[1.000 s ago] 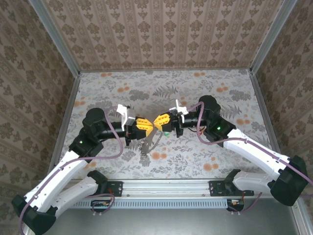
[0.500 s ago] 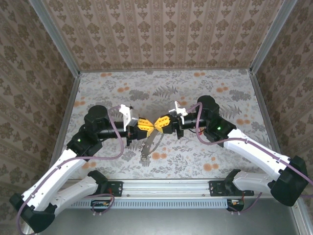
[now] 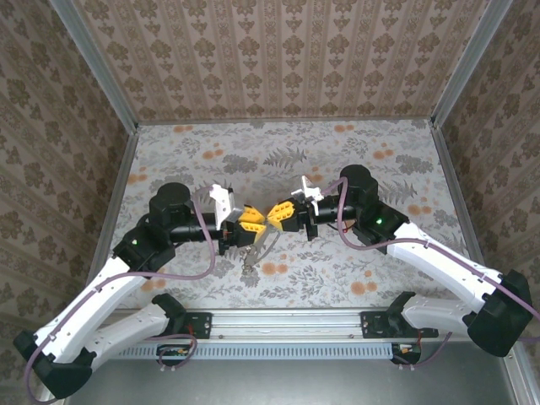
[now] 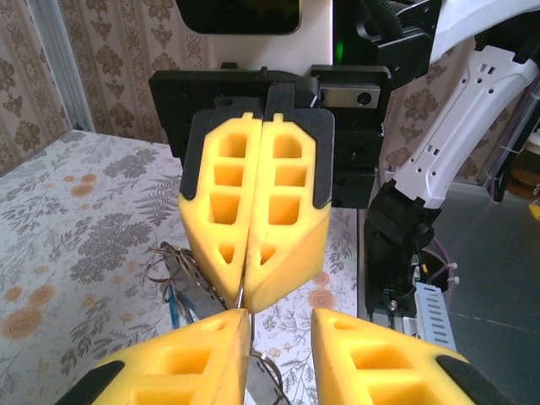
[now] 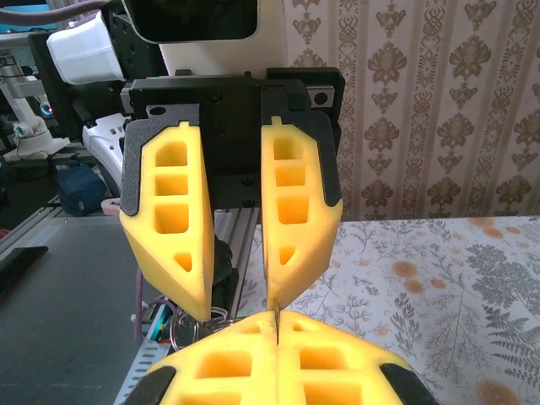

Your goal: Put the keys on the keyring

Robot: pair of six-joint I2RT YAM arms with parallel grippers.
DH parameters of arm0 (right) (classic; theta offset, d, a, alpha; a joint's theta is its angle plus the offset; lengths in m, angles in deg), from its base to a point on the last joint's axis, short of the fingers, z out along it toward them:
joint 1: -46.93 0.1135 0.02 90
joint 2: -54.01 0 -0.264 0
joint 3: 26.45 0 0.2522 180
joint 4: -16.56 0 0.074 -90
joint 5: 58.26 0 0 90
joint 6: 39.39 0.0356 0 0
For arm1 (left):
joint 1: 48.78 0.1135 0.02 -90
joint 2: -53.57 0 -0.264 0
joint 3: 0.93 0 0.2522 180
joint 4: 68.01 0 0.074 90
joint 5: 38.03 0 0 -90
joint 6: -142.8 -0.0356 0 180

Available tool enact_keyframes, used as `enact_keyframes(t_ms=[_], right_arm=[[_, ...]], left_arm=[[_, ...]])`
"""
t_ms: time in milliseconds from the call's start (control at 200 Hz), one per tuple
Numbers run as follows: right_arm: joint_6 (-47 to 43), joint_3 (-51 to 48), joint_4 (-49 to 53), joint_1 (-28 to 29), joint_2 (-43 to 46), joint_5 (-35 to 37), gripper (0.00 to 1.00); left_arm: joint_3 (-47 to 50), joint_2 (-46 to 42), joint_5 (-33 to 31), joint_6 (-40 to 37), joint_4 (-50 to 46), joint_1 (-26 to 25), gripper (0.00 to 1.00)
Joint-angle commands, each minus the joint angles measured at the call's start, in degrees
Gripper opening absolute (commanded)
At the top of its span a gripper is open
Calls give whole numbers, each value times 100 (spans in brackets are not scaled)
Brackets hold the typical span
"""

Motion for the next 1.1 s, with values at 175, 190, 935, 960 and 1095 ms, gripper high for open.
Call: enact_keyframes(t_ms=[175,190,935,960,1095], right_arm=[[-22,85,-321,44,271,-418,0],[-22,84,-325,44,272,-419,0],[94,4,-553,44,237,-402,0],[94,5,-555,41,236,-391,0],[96,-4,-544,41,243,-393,0]], left_arm=[[-94,74,-340,-109,-137,35,27],[-103,78,-340,-108,-131,38,27],[108,325,481,198,746,24,15],[122,322,503,208,767,17,12],[141,295,469,177,770,21,0]])
